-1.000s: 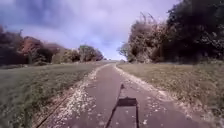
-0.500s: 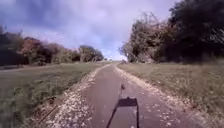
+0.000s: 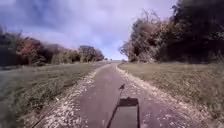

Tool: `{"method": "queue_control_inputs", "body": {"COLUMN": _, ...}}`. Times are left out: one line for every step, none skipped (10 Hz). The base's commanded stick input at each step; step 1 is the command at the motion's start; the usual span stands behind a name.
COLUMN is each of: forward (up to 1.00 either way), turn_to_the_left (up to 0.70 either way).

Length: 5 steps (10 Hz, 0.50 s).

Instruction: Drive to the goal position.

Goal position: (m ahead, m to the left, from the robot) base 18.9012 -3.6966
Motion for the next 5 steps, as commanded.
{"method": "queue_control_inputs", "body": {"forward": 0.70, "turn_to_the_left": 0.00}}
{"method": "queue_control_inputs", "body": {"forward": 0.70, "turn_to_the_left": 0.00}}
{"method": "queue_control_inputs", "body": {"forward": 0.70, "turn_to_the_left": 0.00}}
{"method": "queue_control_inputs", "body": {"forward": 0.70, "turn_to_the_left": 0.00}}
{"method": "queue_control_inputs", "body": {"forward": 0.70, "turn_to_the_left": 0.00}}
